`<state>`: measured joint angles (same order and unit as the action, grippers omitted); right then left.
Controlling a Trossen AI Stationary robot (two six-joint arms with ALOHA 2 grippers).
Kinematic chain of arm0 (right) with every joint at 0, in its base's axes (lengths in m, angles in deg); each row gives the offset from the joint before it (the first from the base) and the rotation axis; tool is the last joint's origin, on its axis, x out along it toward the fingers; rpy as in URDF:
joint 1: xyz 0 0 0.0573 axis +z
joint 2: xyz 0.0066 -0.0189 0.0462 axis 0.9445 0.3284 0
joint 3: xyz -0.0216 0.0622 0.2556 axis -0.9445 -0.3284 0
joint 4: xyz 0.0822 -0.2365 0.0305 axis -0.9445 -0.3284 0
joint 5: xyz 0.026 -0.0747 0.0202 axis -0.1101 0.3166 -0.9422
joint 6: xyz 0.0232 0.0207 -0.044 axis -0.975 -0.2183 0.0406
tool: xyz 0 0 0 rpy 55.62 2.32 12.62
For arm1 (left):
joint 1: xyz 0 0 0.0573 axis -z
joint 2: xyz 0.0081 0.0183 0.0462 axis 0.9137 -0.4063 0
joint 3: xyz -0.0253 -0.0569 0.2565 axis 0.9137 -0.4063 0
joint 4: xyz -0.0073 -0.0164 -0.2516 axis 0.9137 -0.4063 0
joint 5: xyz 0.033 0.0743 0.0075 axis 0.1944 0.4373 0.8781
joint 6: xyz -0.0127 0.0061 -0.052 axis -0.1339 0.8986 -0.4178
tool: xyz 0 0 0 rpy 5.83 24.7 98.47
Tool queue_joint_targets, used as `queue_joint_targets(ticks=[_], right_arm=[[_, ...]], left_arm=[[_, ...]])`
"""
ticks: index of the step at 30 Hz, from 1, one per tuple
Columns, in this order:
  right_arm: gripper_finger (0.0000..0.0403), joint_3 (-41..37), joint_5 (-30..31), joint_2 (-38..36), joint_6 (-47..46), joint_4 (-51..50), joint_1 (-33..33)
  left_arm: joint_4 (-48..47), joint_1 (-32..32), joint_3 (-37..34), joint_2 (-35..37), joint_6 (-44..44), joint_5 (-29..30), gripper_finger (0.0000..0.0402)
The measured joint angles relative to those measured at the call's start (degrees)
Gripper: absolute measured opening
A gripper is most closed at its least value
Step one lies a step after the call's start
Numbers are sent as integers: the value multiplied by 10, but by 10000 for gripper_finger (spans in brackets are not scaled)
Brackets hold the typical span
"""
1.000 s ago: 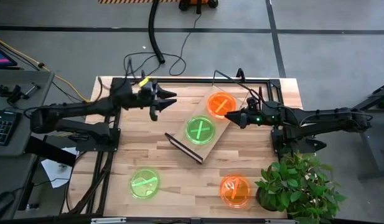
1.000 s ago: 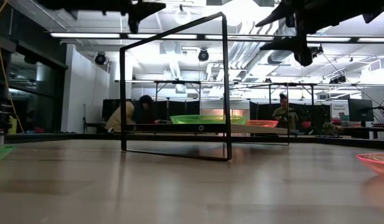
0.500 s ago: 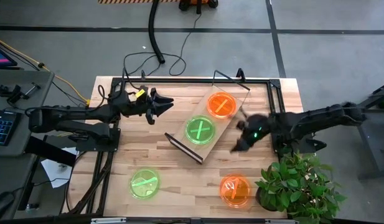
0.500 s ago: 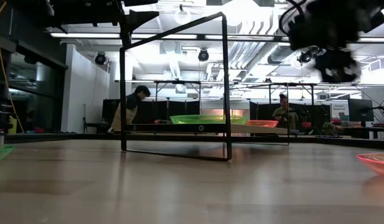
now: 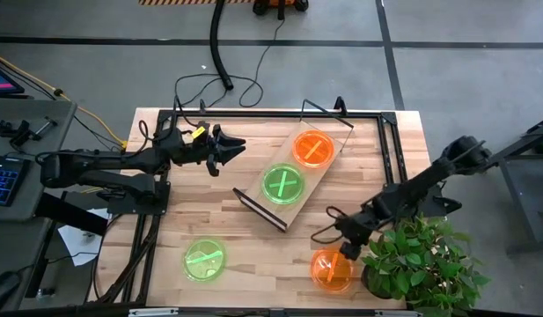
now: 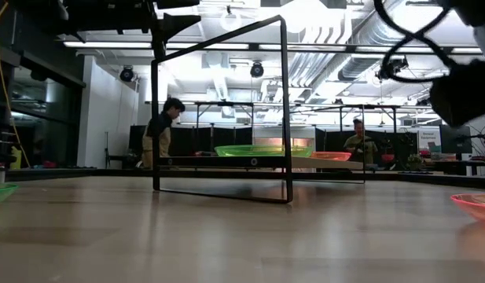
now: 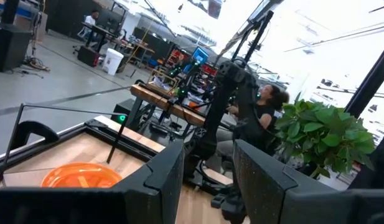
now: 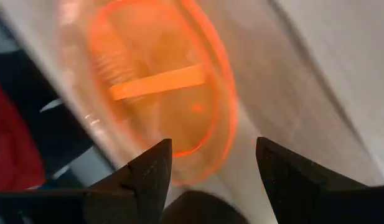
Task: Place and stack plates onto a shelf
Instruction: Stack the orange plate on top of the orange plates on the shelf
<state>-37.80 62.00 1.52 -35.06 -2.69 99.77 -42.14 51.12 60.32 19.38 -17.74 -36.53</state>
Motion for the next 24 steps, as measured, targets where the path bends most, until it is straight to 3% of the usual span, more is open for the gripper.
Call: queue_joint_targets(ticks=[9,24], right_arm=[[216,0,14,69,-31,74,22],[213,1,47,72,-38,78,23]], left_arm=[[-1,0,0,0,0,0,131],[-12,0,0,0,0,0,131]])
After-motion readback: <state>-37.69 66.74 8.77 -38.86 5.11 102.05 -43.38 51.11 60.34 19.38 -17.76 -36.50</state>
